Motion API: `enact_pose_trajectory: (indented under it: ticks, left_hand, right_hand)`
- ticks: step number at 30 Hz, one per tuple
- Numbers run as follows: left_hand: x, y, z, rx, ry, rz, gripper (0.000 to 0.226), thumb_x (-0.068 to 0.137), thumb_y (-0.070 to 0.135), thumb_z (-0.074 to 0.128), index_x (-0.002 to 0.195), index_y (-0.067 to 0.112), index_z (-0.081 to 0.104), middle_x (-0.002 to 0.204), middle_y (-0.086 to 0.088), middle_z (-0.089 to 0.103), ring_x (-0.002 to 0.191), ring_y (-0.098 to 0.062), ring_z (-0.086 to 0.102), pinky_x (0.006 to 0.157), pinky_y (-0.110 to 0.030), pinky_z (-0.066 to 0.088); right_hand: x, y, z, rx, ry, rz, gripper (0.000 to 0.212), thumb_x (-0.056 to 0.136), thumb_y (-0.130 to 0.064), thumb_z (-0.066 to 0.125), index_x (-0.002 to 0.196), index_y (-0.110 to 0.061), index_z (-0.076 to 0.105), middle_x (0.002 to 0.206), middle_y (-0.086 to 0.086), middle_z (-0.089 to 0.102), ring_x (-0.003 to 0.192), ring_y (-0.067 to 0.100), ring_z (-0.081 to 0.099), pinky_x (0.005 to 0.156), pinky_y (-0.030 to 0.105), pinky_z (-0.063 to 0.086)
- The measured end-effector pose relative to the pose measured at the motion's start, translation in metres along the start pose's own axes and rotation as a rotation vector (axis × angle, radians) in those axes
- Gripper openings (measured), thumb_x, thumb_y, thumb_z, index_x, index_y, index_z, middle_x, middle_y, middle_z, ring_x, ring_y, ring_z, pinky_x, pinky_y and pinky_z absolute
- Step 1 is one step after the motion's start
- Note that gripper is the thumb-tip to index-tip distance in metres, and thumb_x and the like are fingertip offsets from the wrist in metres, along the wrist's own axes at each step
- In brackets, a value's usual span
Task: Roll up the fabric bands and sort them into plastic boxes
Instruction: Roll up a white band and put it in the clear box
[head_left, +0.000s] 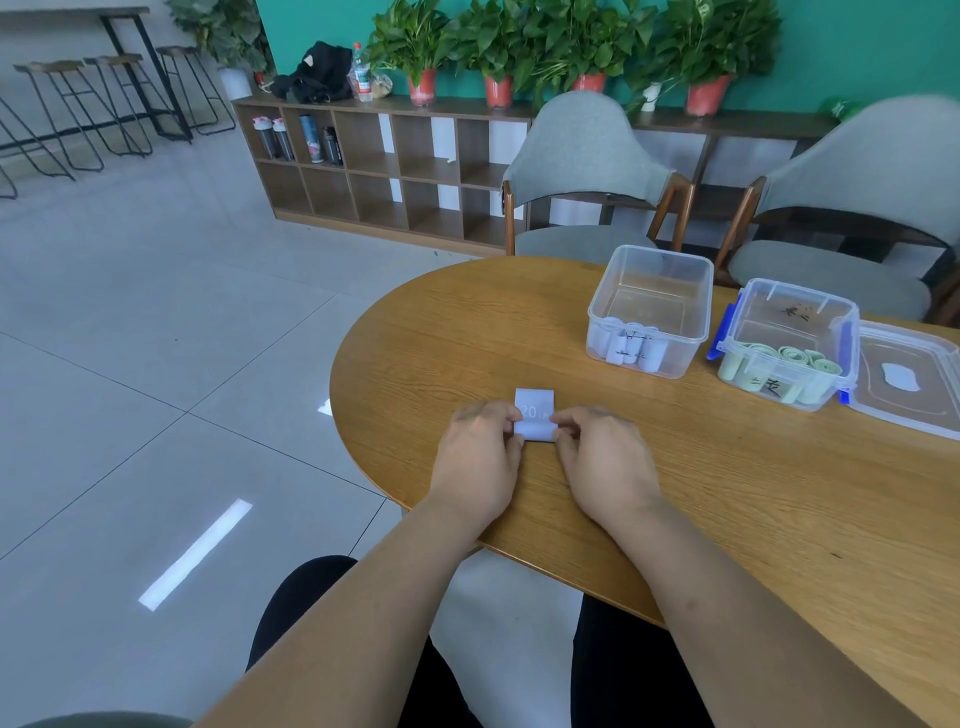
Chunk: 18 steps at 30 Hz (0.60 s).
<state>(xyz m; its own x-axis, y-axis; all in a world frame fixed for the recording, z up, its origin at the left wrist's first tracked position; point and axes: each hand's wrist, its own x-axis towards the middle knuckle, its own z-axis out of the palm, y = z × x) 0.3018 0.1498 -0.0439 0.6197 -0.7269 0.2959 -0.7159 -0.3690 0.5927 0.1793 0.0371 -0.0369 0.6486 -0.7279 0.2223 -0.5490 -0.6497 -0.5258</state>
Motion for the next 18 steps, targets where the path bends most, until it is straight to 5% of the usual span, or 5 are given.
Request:
enact_pose_trajectory:
  ticks: [7,13,18]
  left_hand:
    - [0.011,0.0,0.0,0.043,-0.022,-0.019,0.026,0.101,0.022,0.063,0.126,0.021,0.069,0.11,0.005,0.071,0.113,-0.018,0.059,0.096,-0.032,0.049]
    - [0.012,-0.002,-0.001,-0.013,-0.006,-0.031,0.017,0.097,0.021,0.067,0.113,0.026,0.064,0.097,0.011,0.073,0.096,-0.015,0.068,0.086,-0.036,0.053]
    - [0.012,-0.004,0.001,-0.034,-0.027,-0.033,0.023,0.095,0.021,0.07,0.118,0.024,0.067,0.101,0.012,0.07,0.1,-0.014,0.063,0.088,-0.037,0.054]
  right_hand:
    - [0.007,-0.002,-0.002,0.02,0.033,0.035,0.019,0.101,-0.026,0.062,0.119,-0.03,0.069,0.097,-0.01,0.076,0.093,0.019,0.07,0.08,0.037,0.056]
    - [0.007,-0.006,0.0,0.011,0.023,0.04,0.019,0.097,-0.032,0.067,0.115,-0.029,0.071,0.101,-0.011,0.072,0.097,0.016,0.068,0.082,0.035,0.056]
    - [0.01,-0.003,-0.002,0.021,0.0,0.047,0.023,0.096,-0.029,0.07,0.119,-0.028,0.072,0.105,-0.011,0.074,0.101,0.014,0.068,0.085,0.034,0.055]
